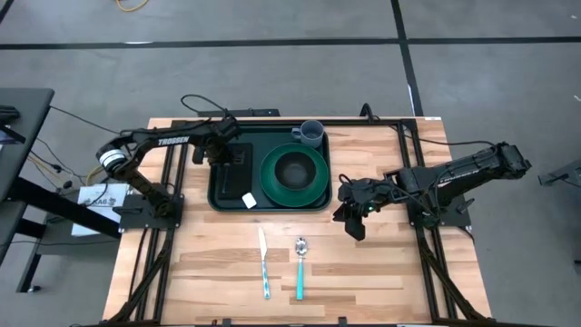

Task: Set up tray
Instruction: Put the blue patterned spoon on the black napkin to the right of the purple fork

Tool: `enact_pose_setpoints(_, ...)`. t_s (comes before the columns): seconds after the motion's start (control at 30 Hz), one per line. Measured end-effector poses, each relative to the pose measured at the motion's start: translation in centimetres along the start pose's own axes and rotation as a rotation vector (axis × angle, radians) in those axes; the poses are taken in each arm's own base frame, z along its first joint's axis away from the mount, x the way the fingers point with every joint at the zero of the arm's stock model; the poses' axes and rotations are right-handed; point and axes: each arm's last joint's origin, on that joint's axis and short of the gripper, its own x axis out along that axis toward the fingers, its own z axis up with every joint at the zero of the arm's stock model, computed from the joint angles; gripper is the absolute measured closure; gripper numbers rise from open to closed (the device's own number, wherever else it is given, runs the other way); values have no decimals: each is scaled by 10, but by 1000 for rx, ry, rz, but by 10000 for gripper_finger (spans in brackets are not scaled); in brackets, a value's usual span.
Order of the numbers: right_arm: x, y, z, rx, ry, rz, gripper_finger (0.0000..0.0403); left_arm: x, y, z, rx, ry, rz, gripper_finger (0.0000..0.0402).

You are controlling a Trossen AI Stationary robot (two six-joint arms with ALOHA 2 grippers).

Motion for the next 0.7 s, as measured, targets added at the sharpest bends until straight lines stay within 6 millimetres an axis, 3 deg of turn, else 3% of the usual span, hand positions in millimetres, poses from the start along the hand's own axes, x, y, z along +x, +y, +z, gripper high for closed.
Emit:
enact_pose_setpoints(0.17,0,0,0,0,0,0,339,-29,-12,3,85,-39,-130,350)
enact_pose_setpoints(0.3,0,0,0,0,0,0,339,-72,-28,-12,159,-123,-278,350)
enact_pose_setpoints(0.5,0,0,-1,144,12,-4,339,-127,-48,-68,233,-200,-475,350)
enact_pose_setpoints(0.7,0,1,-9,480,102,-11,339,-143,-54,-125,316,-197,-514,350)
